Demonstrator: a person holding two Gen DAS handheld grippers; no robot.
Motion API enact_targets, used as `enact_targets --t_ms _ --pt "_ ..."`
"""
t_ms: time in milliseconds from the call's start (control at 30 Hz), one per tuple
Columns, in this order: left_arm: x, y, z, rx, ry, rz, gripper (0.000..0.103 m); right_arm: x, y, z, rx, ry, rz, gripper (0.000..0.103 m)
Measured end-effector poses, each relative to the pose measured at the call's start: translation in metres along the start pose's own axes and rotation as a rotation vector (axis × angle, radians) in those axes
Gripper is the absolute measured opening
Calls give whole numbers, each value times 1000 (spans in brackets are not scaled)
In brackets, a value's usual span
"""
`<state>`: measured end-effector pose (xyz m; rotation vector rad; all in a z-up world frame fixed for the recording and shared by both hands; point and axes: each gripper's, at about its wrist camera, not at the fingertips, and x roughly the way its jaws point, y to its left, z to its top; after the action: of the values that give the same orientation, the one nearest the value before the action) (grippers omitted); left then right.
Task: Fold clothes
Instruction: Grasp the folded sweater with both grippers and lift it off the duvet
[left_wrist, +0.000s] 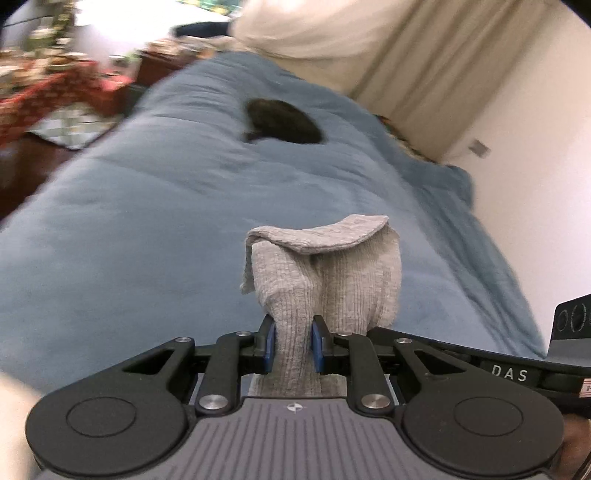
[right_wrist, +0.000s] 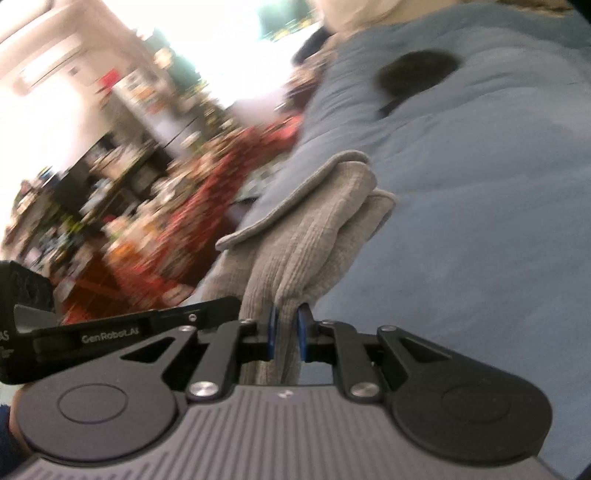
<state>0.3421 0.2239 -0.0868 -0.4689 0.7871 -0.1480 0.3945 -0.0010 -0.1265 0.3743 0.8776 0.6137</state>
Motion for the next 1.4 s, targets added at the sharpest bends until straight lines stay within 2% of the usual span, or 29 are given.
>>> enact_targets --t_ms 133,300,400,533,600,833,1033,1200,1267,1400 --pt "-63 56 -13 -58 -6 130 19 32 74 -33 -39 88 124 13" --pt "-124 109 -20 -81 -2 288 19 69 149 -80 -32 170 248 13" --pt "-145 132 -19 -95 3 349 19 88 185 -104 -17 185 293 13" --pt "-148 149 -18 -78 31 406 19 118 213 -125 32 190 311 13" --pt "-146 155 -19 -56 40 419 18 129 215 -137 55 194 301 13" --pt "-126 180 -29 -53 109 387 19 145 196 -158 112 218 233 12" --pt "-110 199 -35 -93 128 382 19 177 174 -155 121 239 201 12" --pt "-106 207 -39 -125 125 366 25 201 166 -158 141 243 185 15" --pt "-108 204 -39 -117 121 368 30 205 165 -159 153 241 188 18" --pt "-118 194 -36 -89 105 392 30 196 160 -148 151 224 206 23"
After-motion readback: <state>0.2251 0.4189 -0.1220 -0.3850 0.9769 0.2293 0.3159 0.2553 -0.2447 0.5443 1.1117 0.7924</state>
